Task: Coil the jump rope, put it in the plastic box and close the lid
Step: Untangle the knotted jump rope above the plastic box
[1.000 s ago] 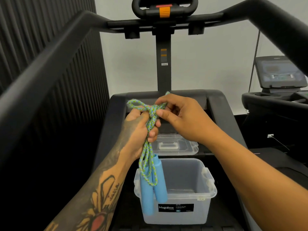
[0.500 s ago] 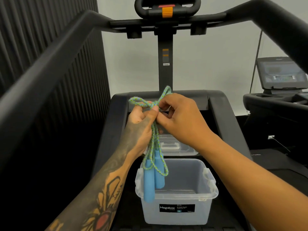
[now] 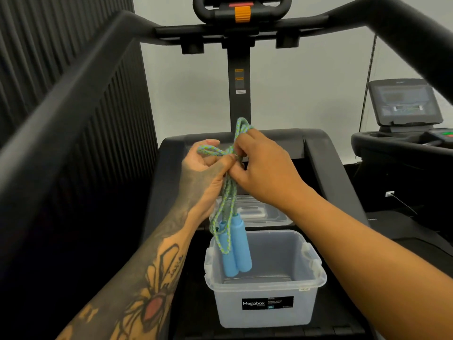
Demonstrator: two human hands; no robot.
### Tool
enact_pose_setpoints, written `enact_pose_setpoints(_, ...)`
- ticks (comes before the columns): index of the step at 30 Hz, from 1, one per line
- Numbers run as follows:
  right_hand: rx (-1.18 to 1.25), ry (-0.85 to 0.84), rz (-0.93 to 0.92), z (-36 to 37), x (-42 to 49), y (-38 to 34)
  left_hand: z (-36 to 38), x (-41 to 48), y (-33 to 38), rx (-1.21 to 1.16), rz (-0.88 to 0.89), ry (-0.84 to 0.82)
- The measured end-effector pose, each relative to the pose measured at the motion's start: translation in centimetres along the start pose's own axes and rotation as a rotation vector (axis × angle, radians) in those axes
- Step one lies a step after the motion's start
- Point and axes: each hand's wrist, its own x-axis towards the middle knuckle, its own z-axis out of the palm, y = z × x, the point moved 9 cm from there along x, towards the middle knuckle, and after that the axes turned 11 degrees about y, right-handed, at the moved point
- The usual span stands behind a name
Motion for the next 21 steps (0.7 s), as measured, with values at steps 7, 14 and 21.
enact_pose_setpoints(7,0.296,0.066,0.109,-0.1,-0.5,2.2,1.3,0.2,-0.9,0.025,0.072,-0.010)
enact_pose_setpoints(14,0.203,0.017,0.071,-0.7,-0.1,3.4,3.9,-0.5,-1.0,0.048,0.170,-0.059)
enact_pose_setpoints(21,0.489,-0.080,0.204,-0.7,-0.2,6.6,5.3,-0.6,-1.8,0.068,0.237,0.039)
